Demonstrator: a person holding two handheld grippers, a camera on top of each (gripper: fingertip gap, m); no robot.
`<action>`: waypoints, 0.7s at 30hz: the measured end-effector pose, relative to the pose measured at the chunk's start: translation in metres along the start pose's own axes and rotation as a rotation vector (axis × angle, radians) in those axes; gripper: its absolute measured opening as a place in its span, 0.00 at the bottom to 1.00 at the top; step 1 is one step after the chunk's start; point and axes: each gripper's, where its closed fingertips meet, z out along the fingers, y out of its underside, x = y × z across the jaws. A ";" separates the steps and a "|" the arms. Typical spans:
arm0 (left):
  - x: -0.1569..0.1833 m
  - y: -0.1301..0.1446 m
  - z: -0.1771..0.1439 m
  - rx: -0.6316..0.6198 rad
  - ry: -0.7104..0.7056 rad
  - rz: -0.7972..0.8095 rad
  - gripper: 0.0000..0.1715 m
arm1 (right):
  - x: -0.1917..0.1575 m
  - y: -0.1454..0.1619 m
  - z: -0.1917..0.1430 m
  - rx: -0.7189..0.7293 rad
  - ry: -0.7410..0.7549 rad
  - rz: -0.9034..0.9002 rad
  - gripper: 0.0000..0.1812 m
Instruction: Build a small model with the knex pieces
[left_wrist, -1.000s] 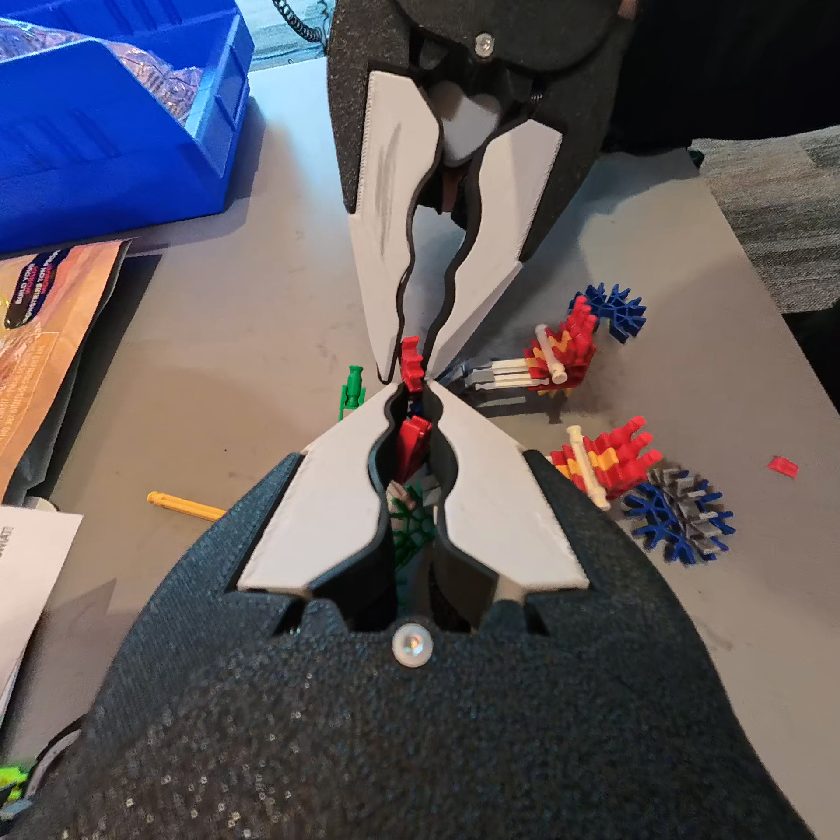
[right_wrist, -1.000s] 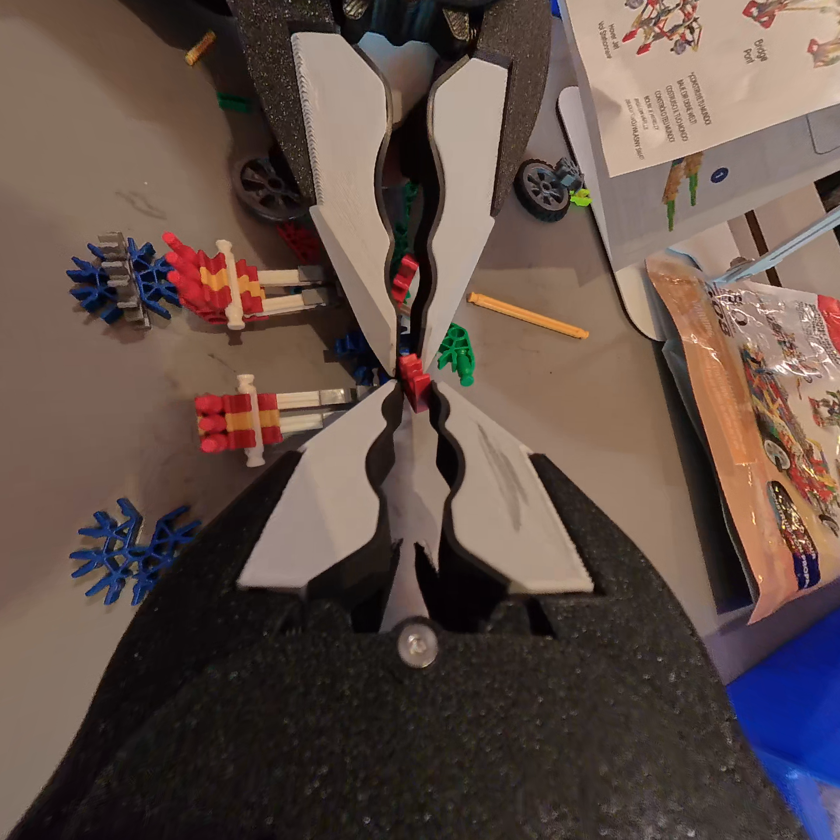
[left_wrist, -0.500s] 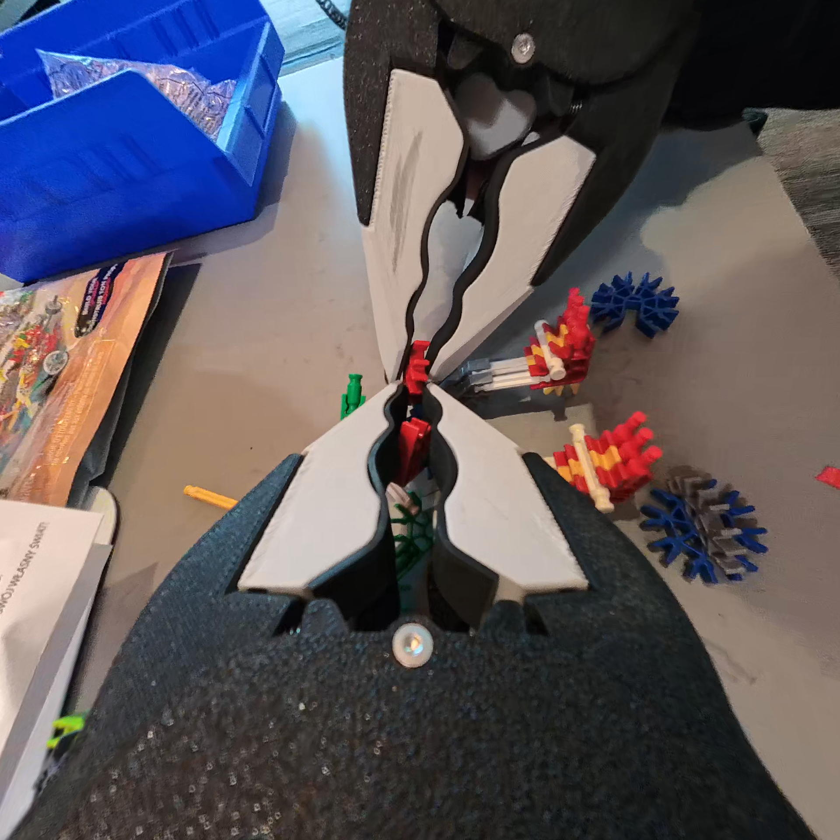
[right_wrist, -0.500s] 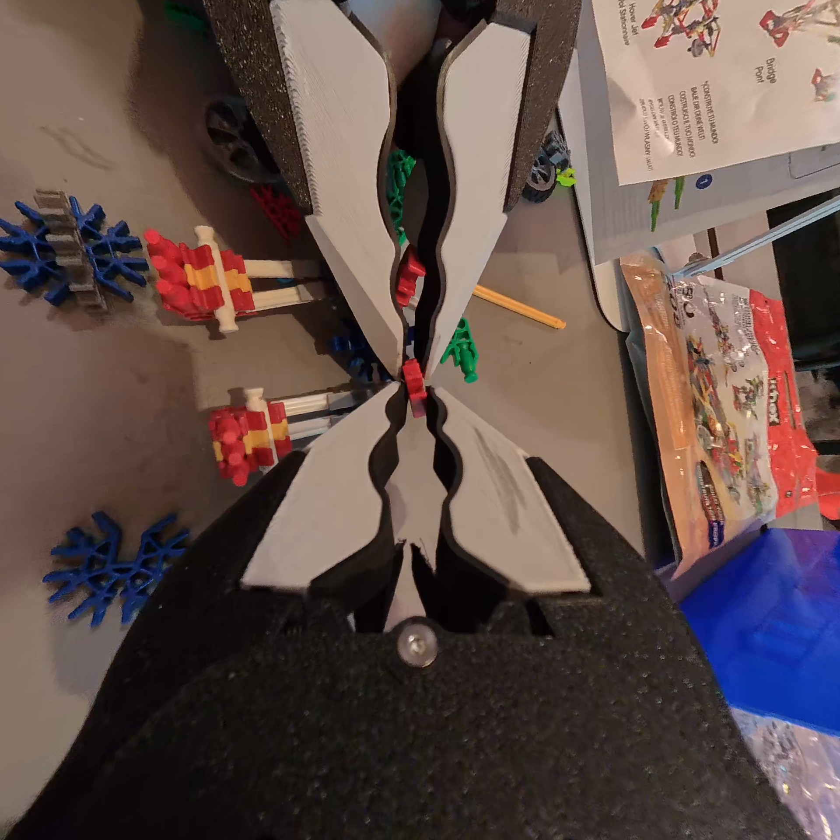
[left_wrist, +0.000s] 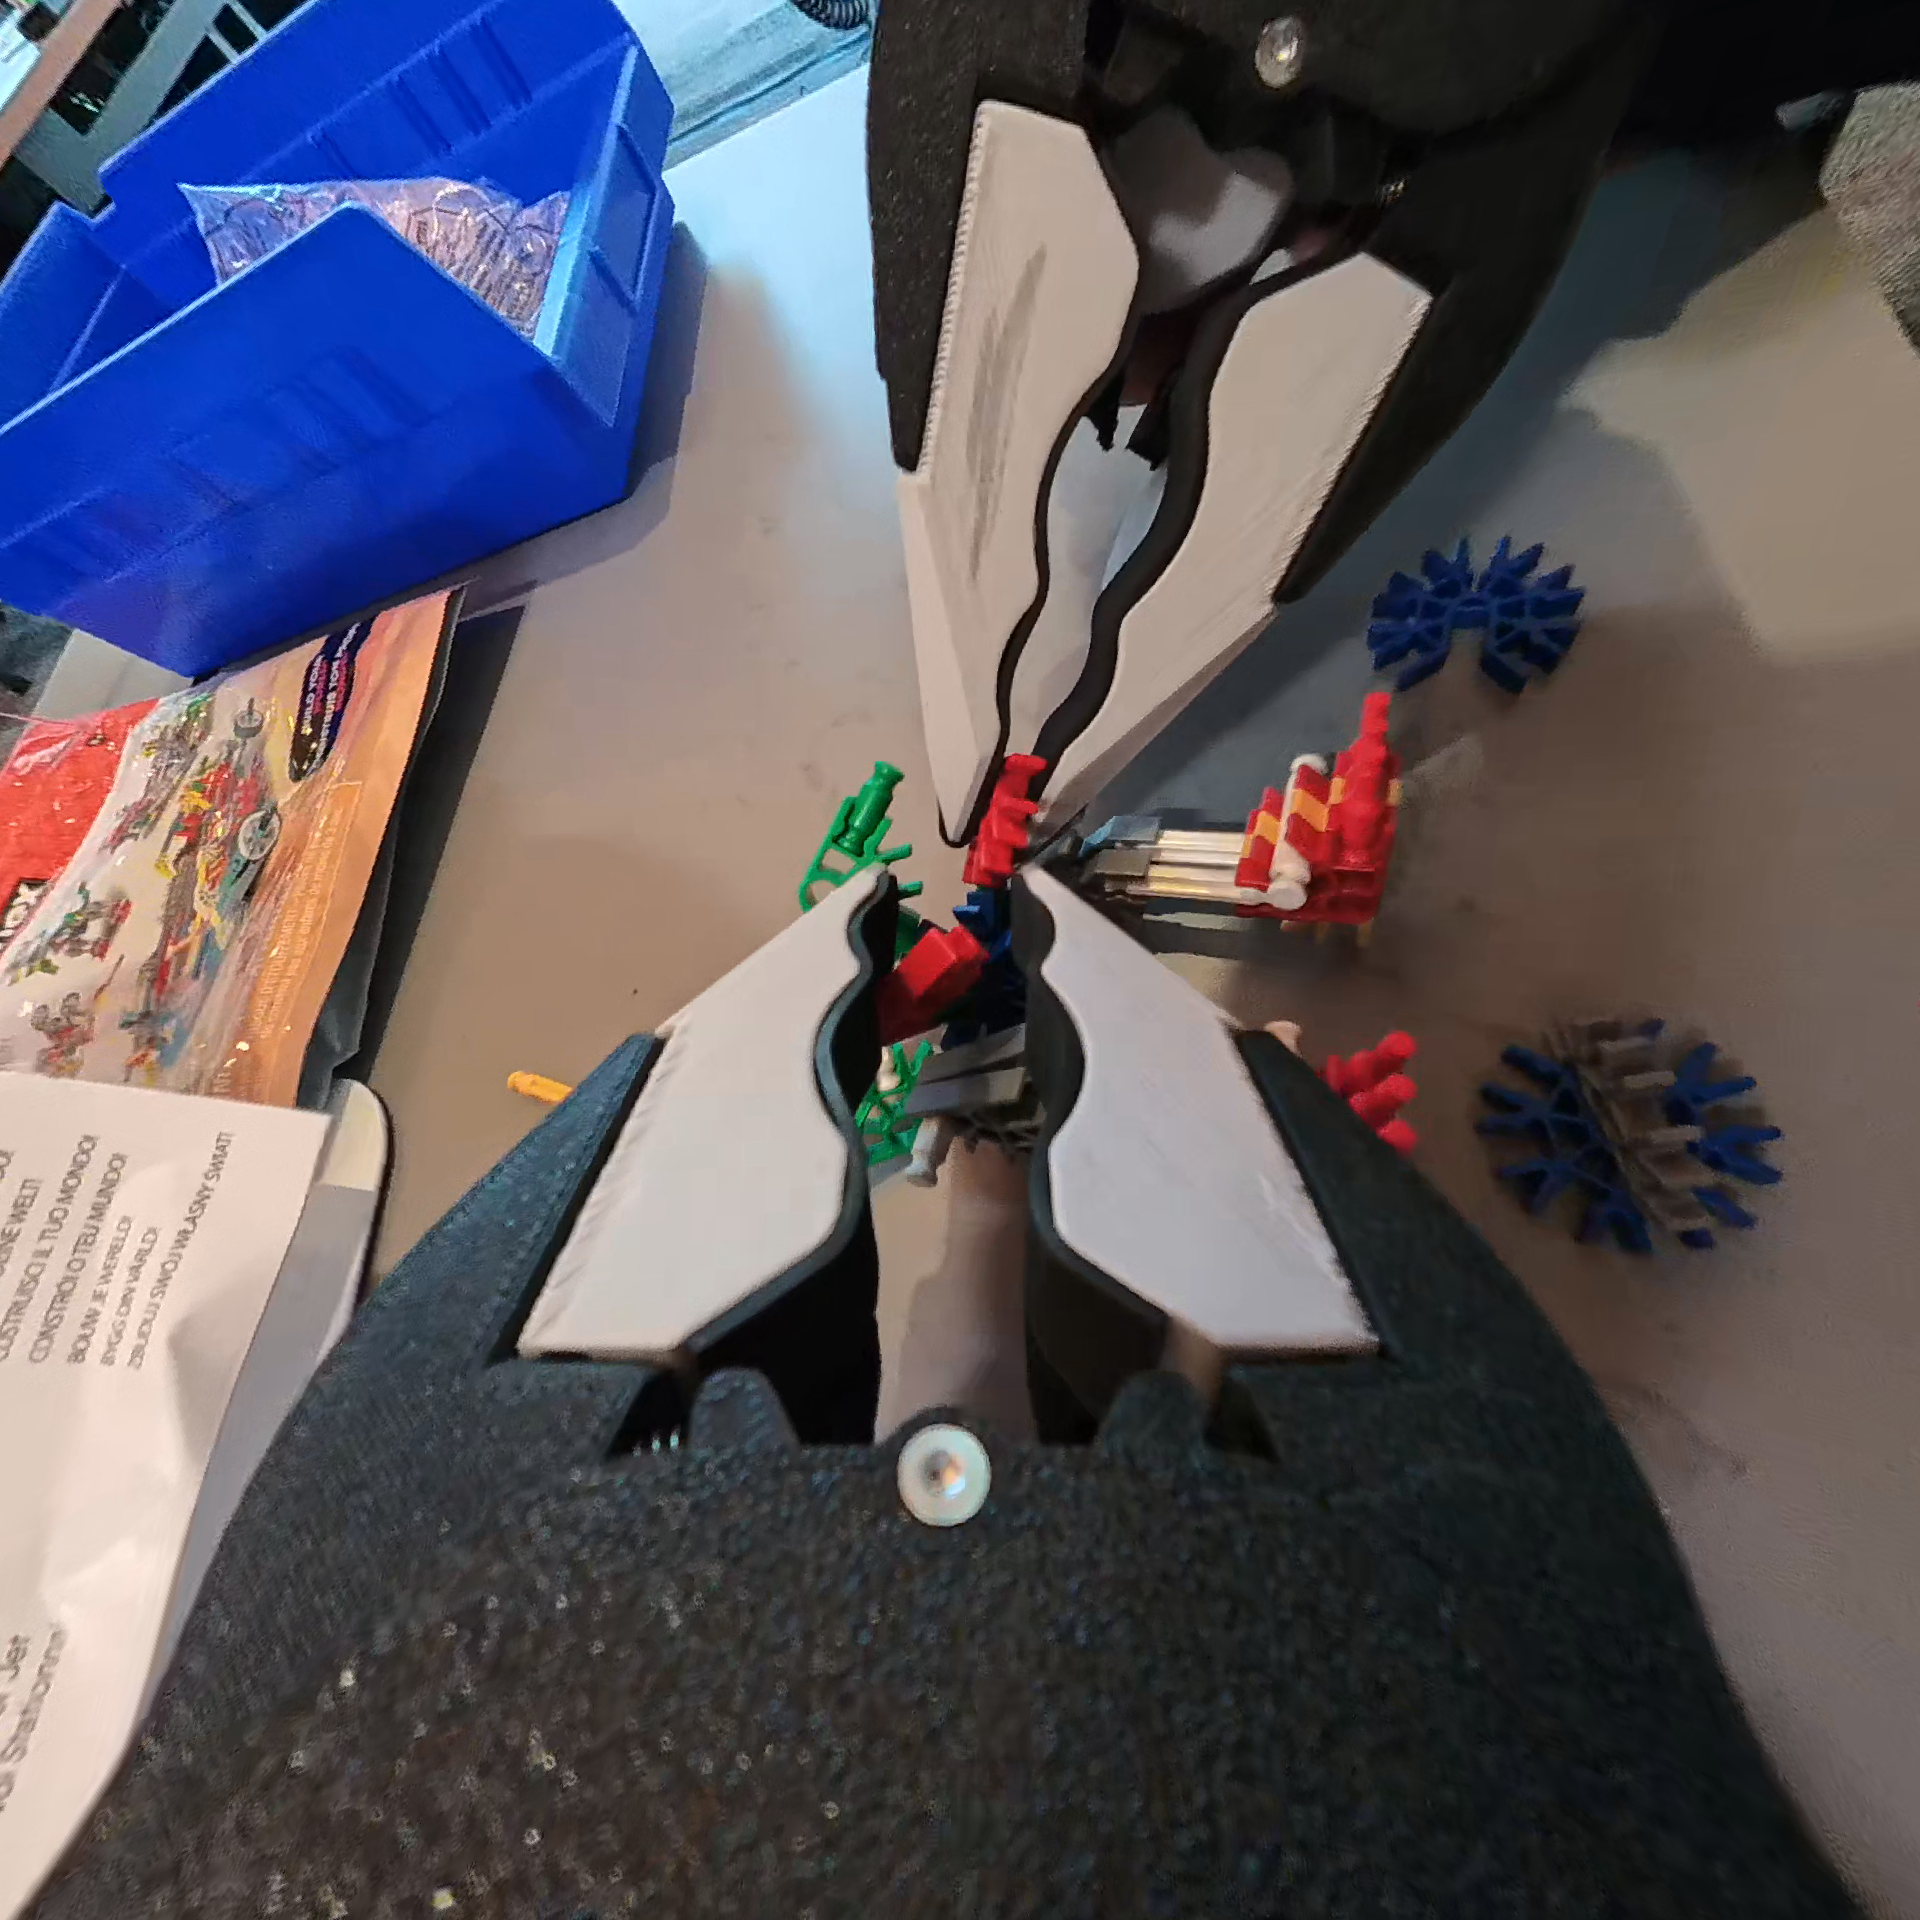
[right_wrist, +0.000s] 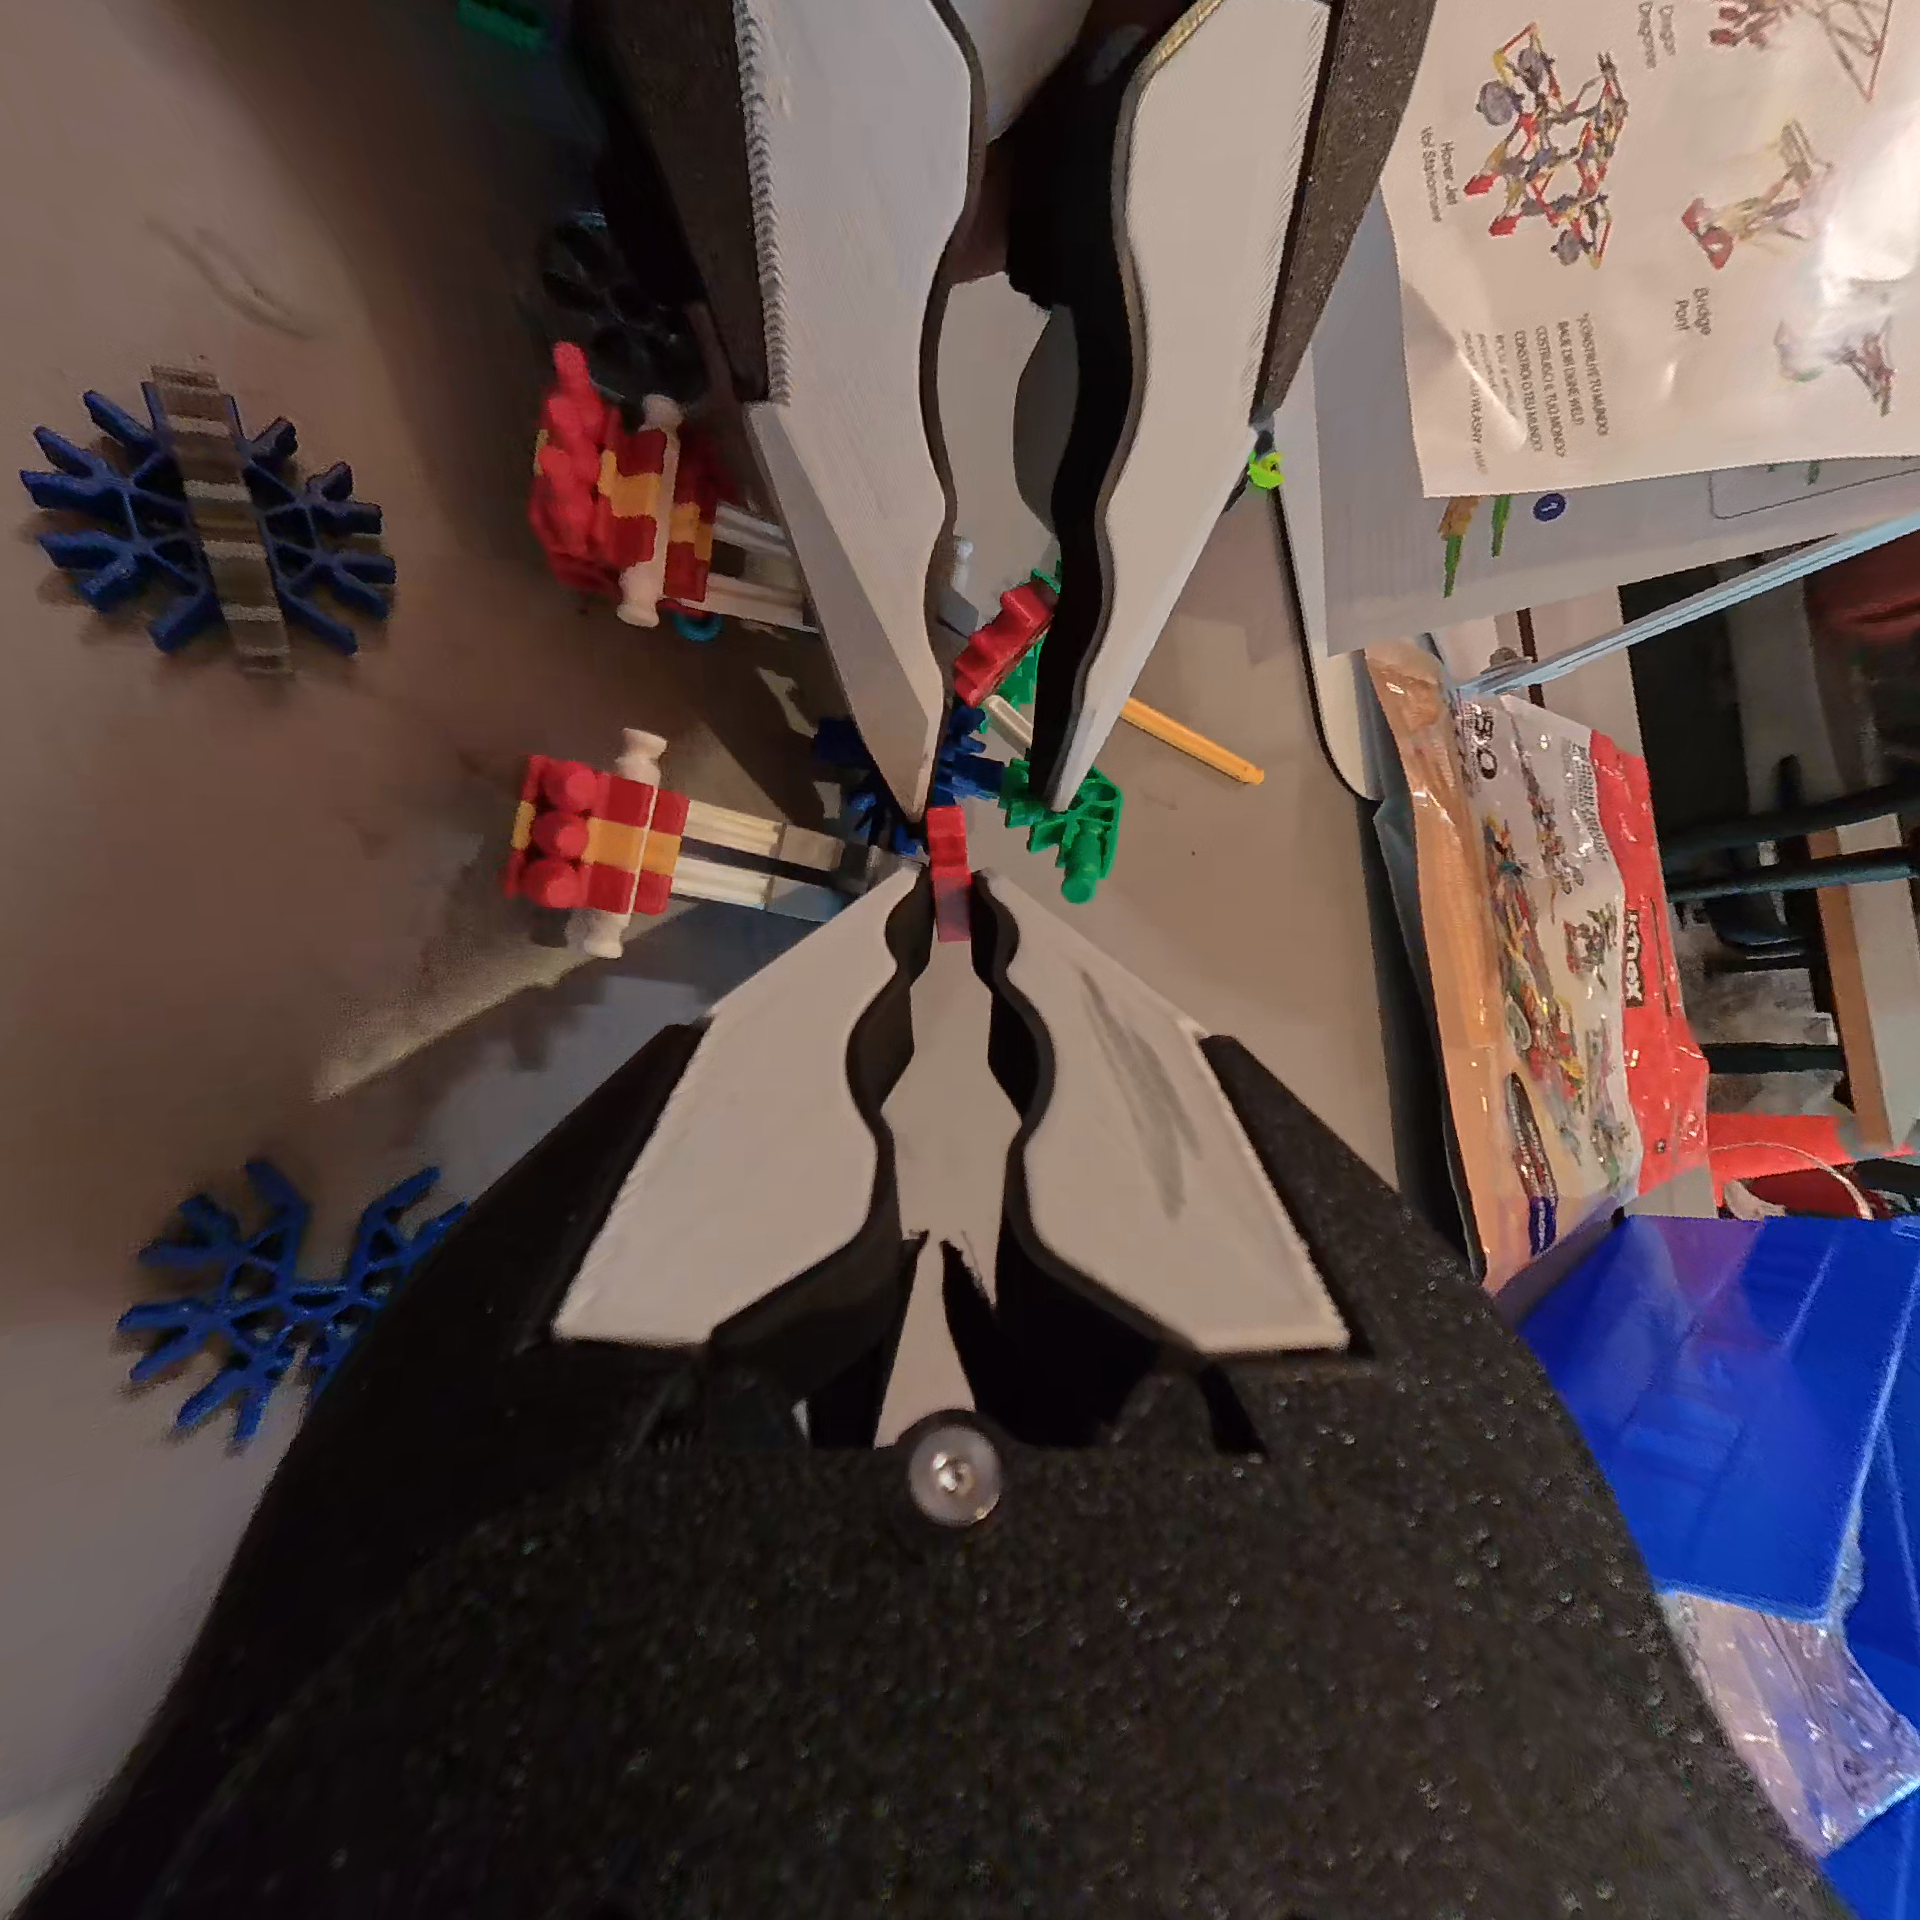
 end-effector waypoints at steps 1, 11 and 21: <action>0.000 0.000 0.000 -0.007 -0.004 0.011 0.12 | 0.000 0.000 0.000 -0.002 0.011 -0.006 0.03; 0.004 -0.003 0.001 -0.013 -0.051 0.139 0.10 | -0.004 0.000 -0.004 -0.002 0.039 -0.020 0.03; 0.007 -0.007 0.005 -0.001 -0.093 0.198 0.07 | -0.010 0.003 -0.008 0.054 -0.170 0.156 0.03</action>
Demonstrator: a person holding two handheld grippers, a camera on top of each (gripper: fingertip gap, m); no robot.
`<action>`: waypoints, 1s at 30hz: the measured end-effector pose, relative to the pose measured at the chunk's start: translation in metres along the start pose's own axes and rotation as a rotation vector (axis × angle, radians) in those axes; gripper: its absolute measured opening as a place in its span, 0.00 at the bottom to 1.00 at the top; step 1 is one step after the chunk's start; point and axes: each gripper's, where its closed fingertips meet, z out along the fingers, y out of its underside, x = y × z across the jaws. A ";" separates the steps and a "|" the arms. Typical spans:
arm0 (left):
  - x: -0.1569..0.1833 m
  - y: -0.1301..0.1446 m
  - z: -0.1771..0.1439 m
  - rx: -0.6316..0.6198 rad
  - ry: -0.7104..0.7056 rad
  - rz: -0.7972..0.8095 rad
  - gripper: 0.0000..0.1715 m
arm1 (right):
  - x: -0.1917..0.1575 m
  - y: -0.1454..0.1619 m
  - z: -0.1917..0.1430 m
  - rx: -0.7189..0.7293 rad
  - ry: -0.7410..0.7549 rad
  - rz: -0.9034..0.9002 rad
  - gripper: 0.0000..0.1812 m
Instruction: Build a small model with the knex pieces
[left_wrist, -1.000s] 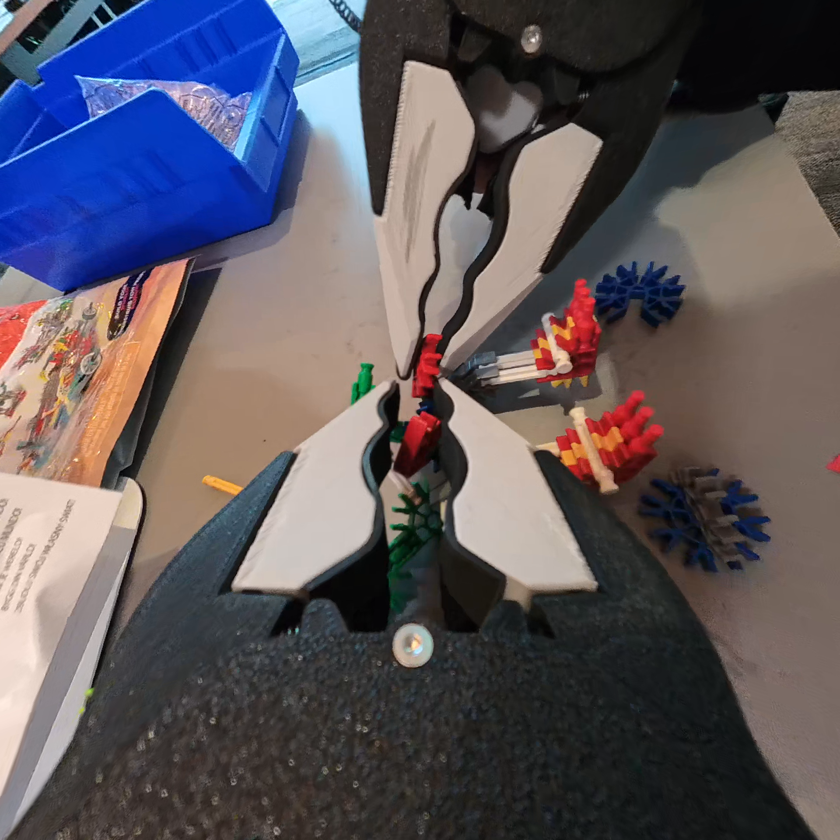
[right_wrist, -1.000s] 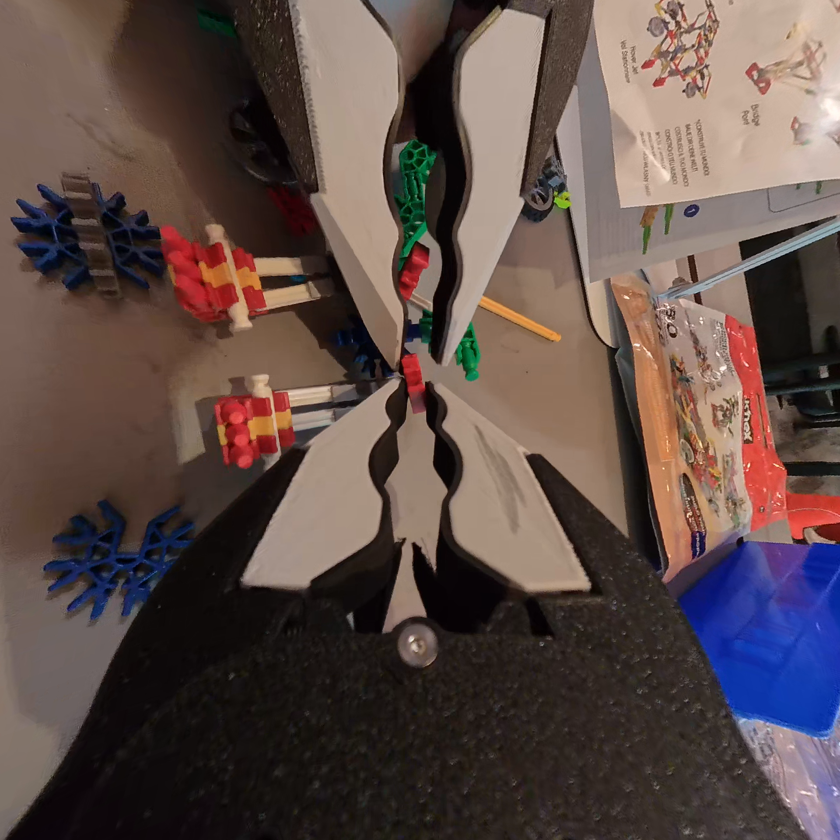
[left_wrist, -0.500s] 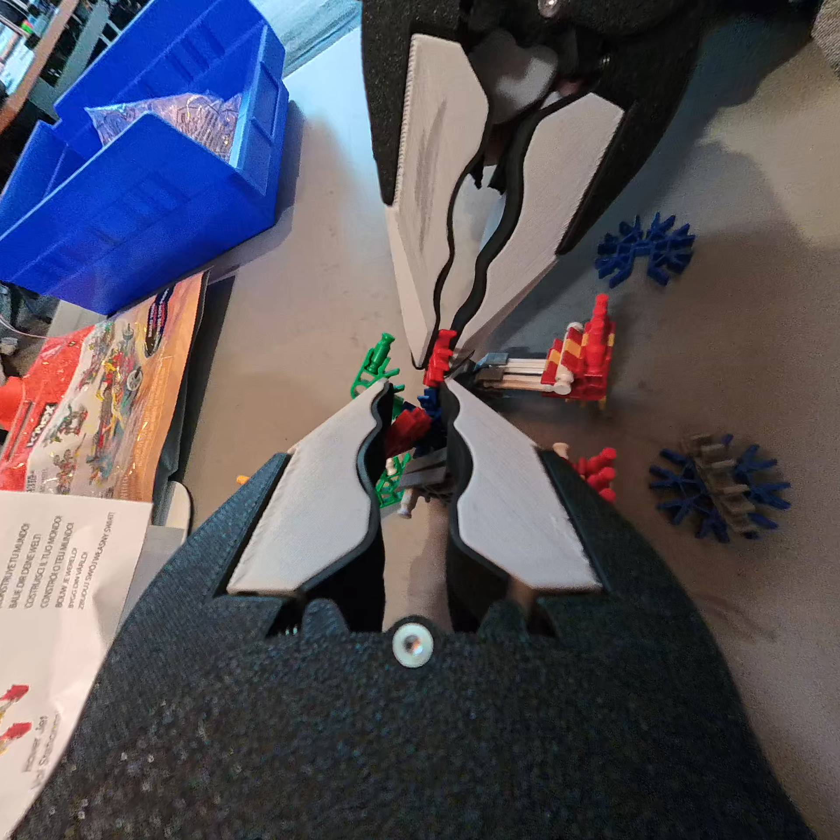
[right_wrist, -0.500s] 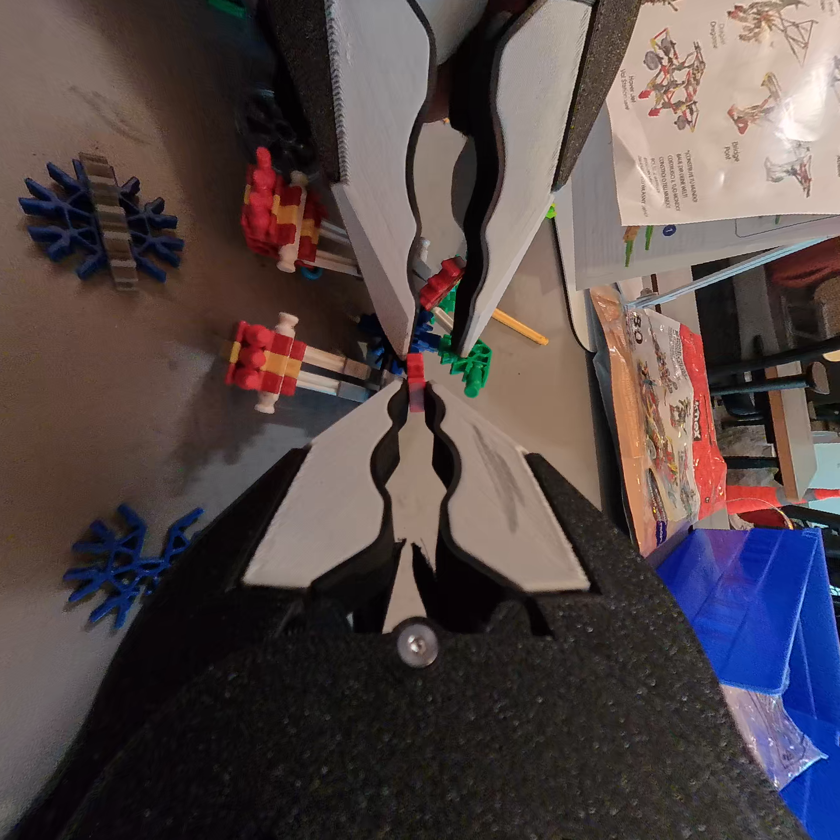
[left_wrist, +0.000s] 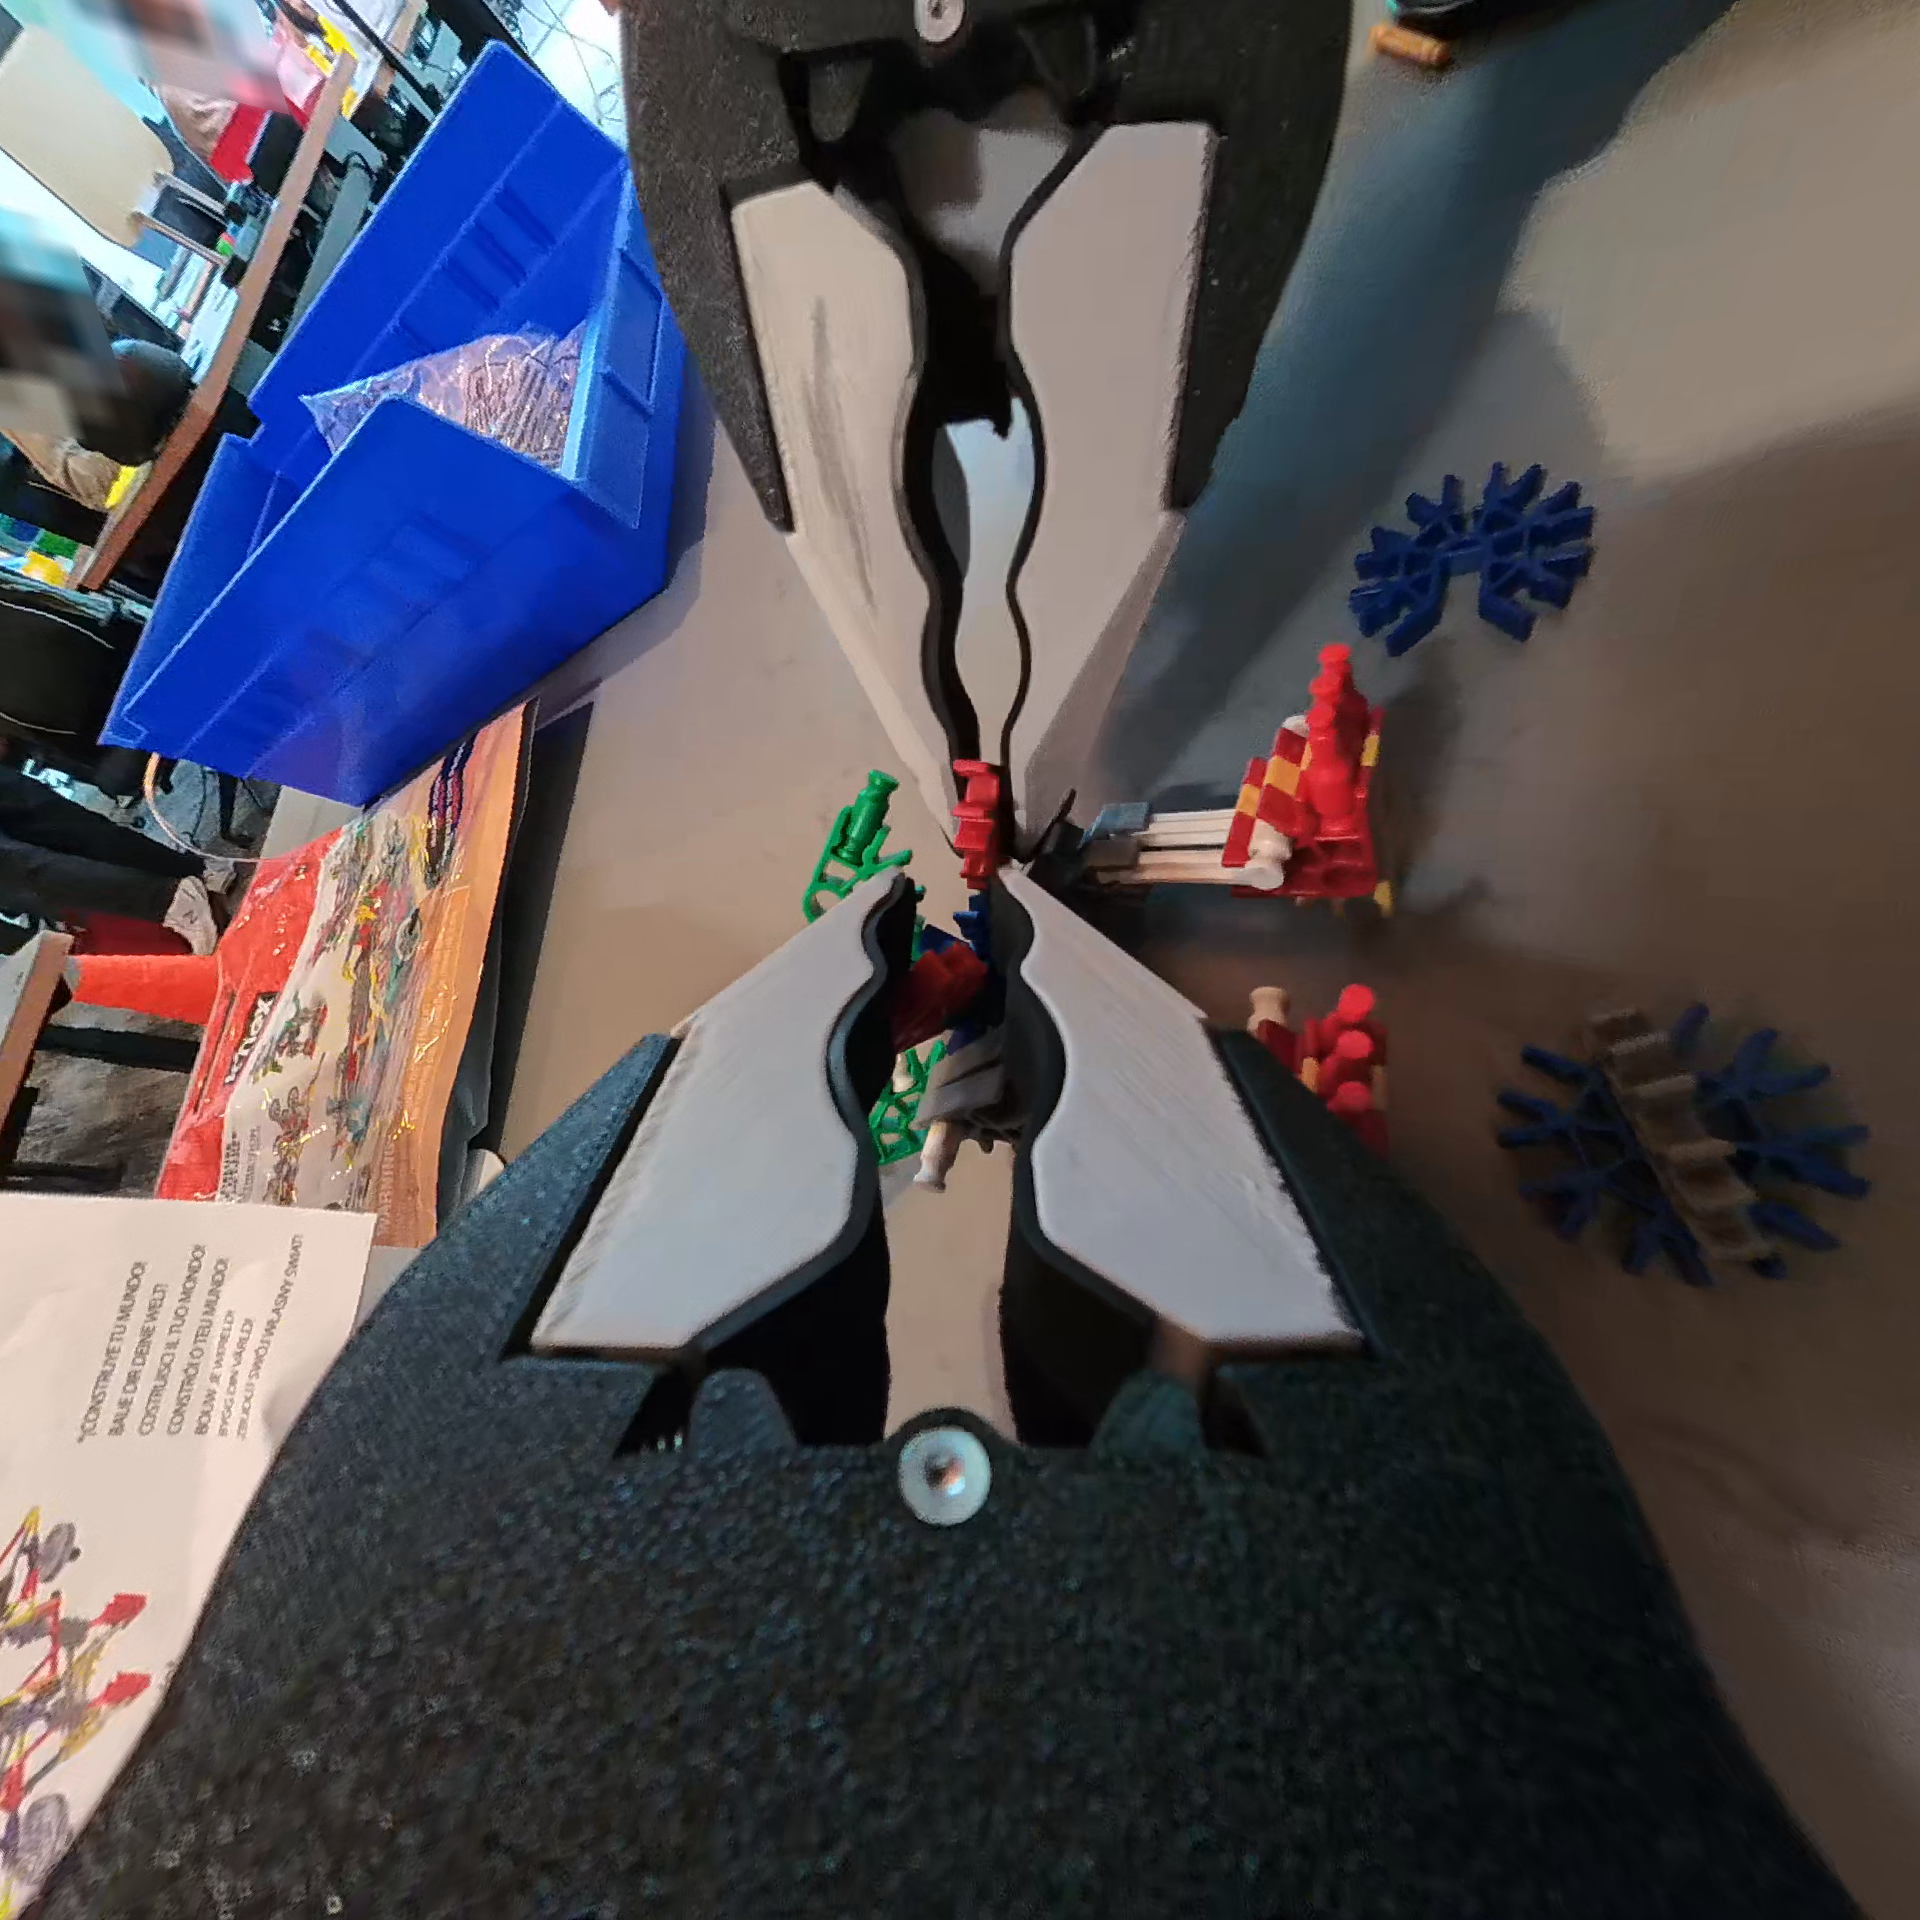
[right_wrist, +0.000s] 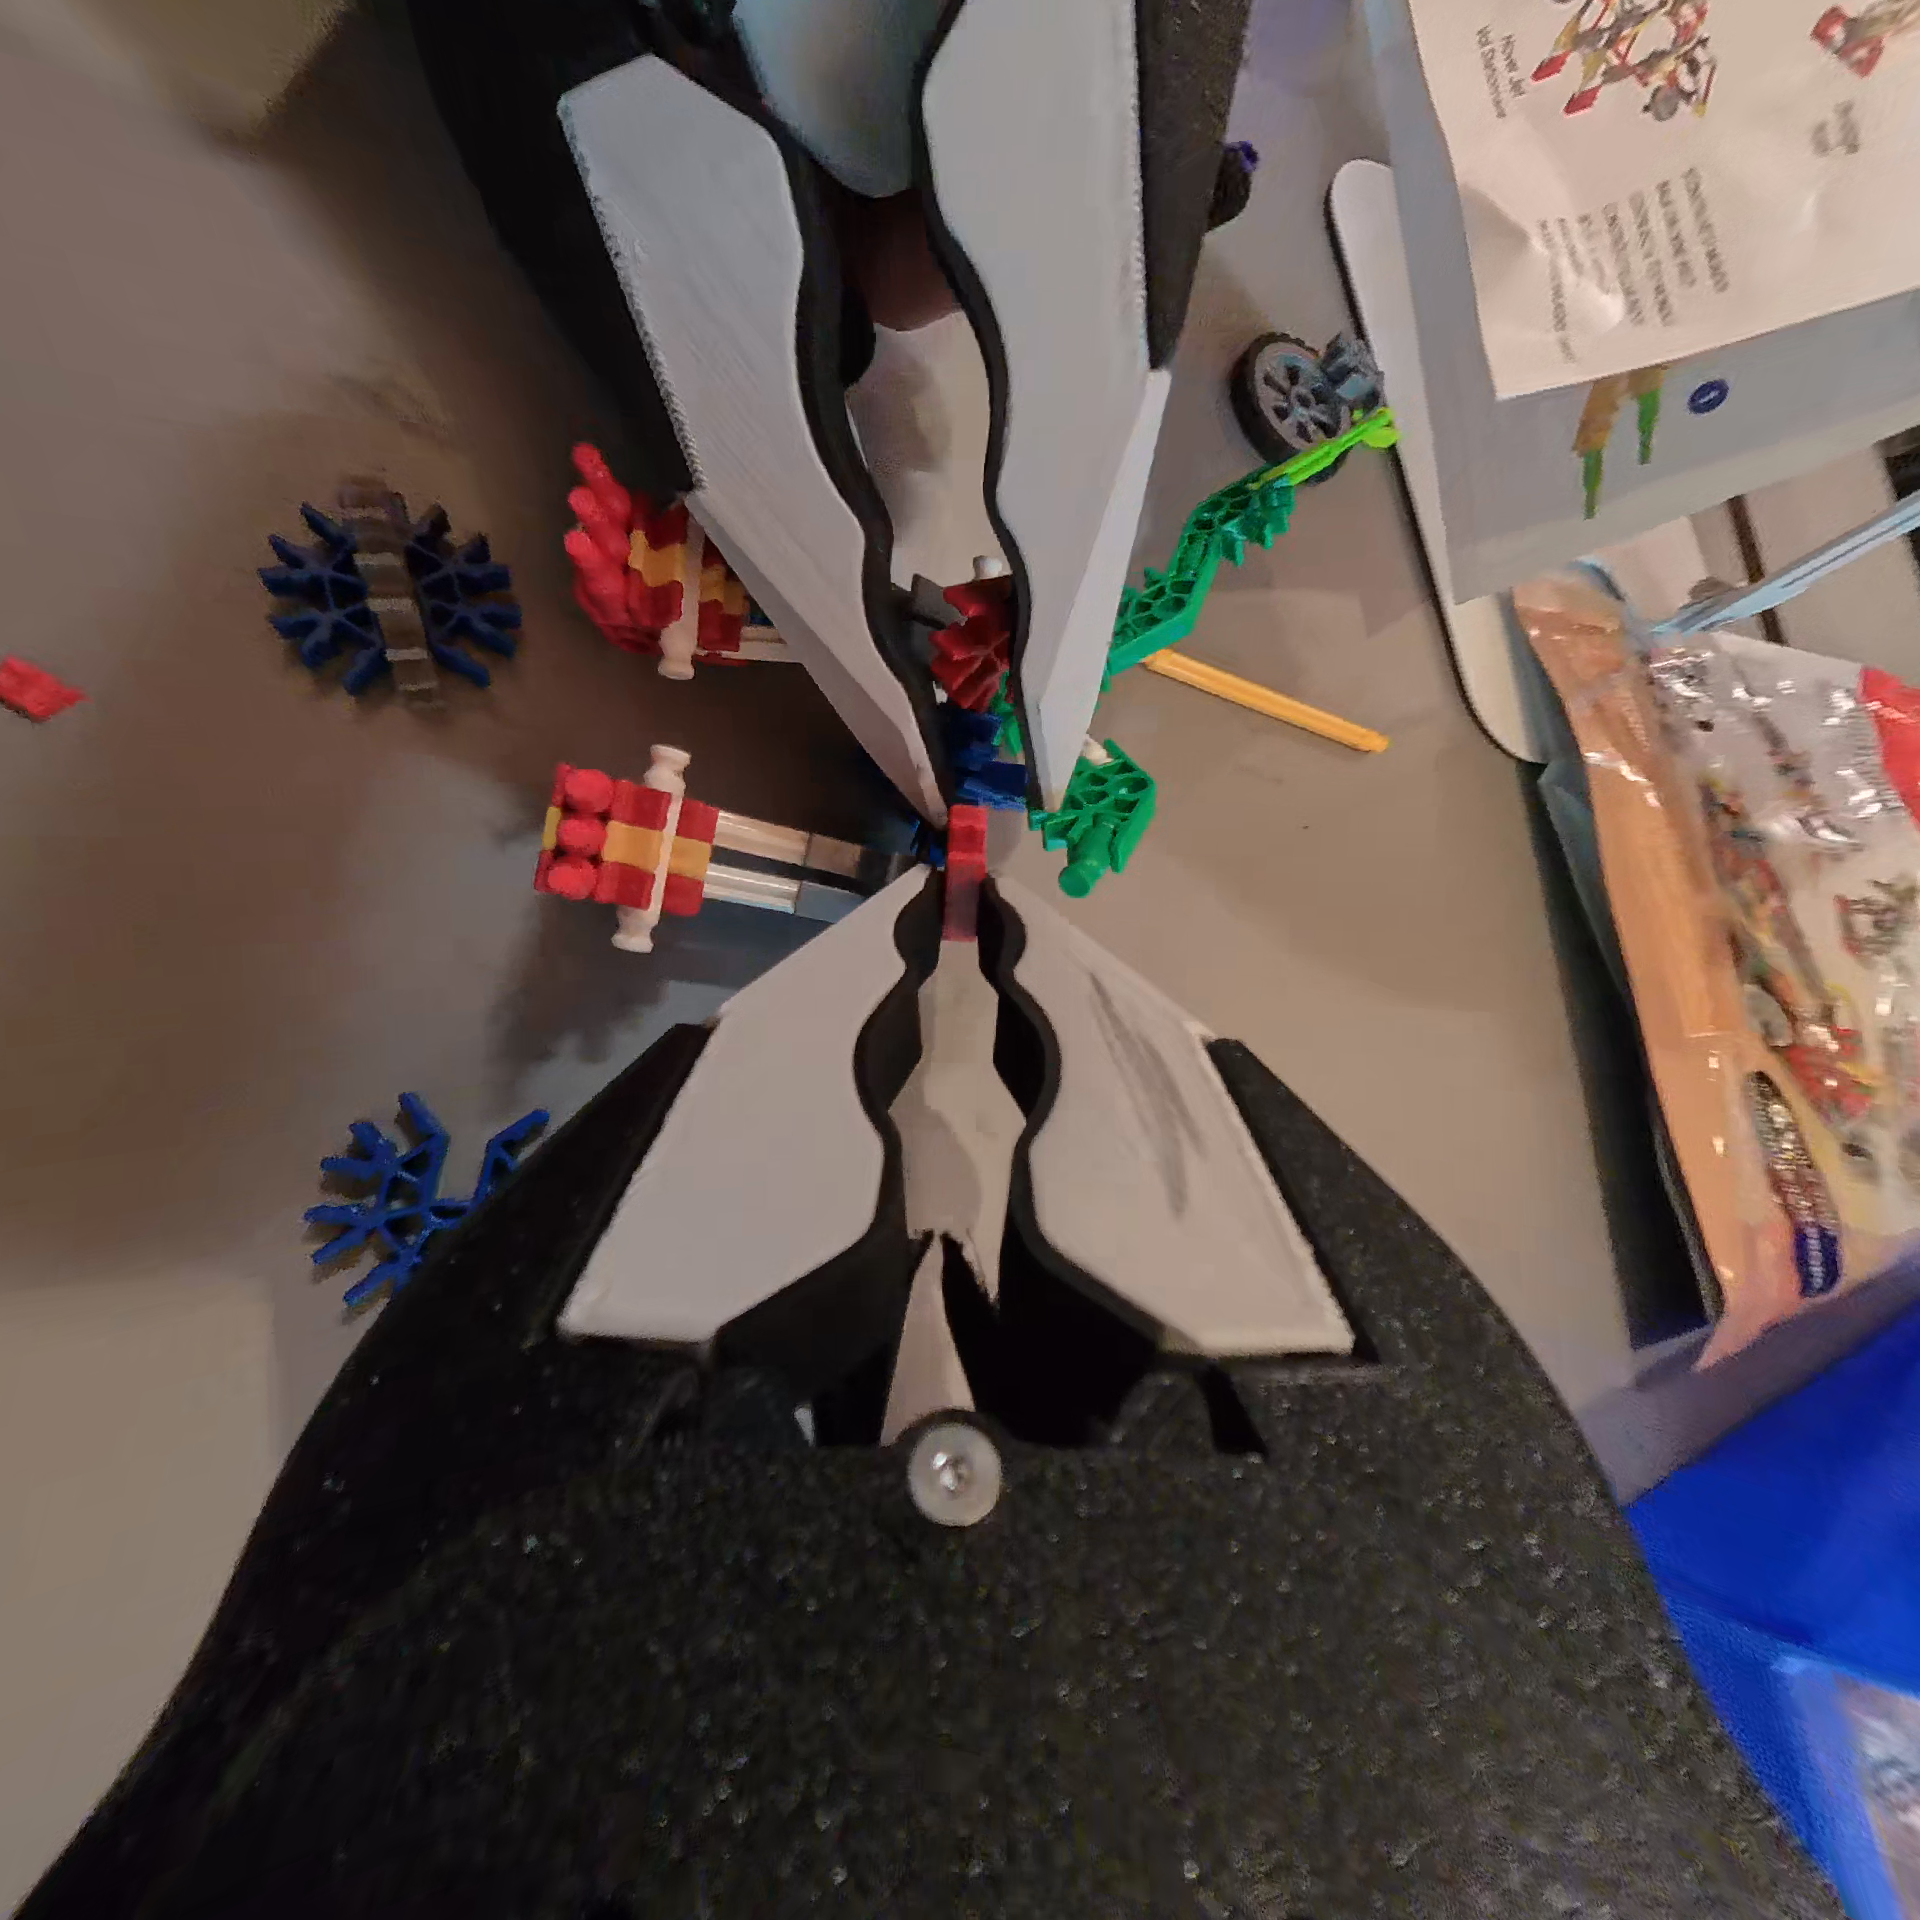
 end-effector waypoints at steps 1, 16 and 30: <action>0.000 0.000 0.000 0.001 -0.001 0.000 0.07 | 0.000 0.000 0.000 0.001 -0.028 0.024 0.03; -0.003 -0.001 0.003 0.015 0.007 -0.069 0.04 | -0.003 -0.002 0.000 0.109 -0.373 0.460 0.02; -0.008 0.000 -0.003 0.045 0.102 -0.216 0.11 | 0.002 0.000 0.001 0.179 -0.440 0.599 0.03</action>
